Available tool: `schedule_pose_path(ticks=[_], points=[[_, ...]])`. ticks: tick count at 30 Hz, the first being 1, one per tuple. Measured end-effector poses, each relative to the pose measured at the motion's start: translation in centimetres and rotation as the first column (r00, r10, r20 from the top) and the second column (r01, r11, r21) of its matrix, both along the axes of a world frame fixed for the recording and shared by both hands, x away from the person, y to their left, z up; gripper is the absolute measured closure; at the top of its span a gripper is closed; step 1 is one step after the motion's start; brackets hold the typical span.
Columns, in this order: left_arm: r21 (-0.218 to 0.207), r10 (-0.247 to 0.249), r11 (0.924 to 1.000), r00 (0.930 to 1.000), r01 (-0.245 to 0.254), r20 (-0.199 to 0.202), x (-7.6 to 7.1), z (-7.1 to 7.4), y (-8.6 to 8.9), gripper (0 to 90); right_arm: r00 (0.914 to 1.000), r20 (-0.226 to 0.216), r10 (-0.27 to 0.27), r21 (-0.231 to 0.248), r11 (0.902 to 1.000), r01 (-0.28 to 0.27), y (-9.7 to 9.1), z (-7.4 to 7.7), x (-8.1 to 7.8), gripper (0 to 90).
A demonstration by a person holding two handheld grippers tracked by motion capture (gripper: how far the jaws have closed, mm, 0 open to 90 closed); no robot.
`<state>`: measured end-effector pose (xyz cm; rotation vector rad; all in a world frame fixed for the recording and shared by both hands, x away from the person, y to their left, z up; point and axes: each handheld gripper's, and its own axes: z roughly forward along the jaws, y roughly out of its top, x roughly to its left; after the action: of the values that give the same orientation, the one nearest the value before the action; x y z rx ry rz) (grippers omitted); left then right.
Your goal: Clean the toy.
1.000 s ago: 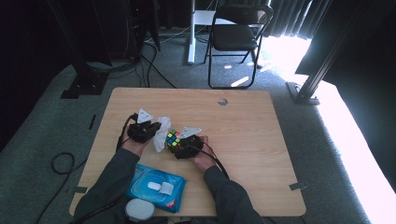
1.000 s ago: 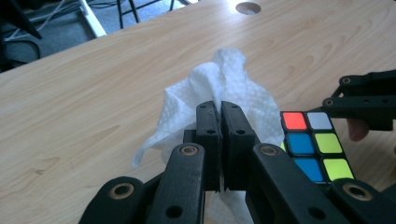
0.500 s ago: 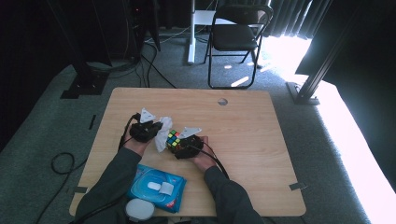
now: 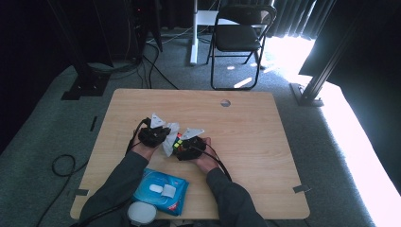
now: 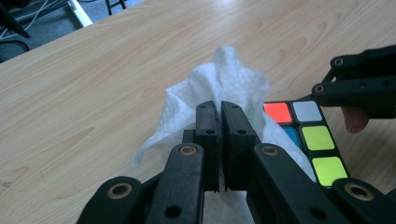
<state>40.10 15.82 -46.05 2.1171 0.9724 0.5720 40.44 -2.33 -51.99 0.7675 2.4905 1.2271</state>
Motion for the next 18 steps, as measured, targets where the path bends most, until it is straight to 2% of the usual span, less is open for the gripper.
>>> schedule_pose_path(ticks=[6,11,14,18], points=[[0.025,0.003,0.9997,1.0,-0.003,-0.009,0.15,-0.38,-0.06,86.7,1.0,0.003,0.004,0.008,1.0,-0.004,0.04,0.16,-0.07,33.9],[0.023,0.007,0.9997,1.0,-0.007,0.0,-0.02,-0.36,-0.19,86.8,0.9999,0.007,0.008,0.009,0.9999,-0.008,0.0,0.22,-0.03,33.8],[0.014,-0.014,0.9998,0.9999,0.014,0.008,-0.24,-0.14,-0.35,86.7,1.0,0.001,0.004,0.008,1.0,-0.004,-0.06,0.23,0.01,33.9],[0.029,-0.03,0.9991,0.9994,0.03,0.017,-0.47,-0.04,-0.86,86.7,1.0,0.002,0.001,0.007,1.0,-0.001,-0.17,0.2,0.09,33.9]])
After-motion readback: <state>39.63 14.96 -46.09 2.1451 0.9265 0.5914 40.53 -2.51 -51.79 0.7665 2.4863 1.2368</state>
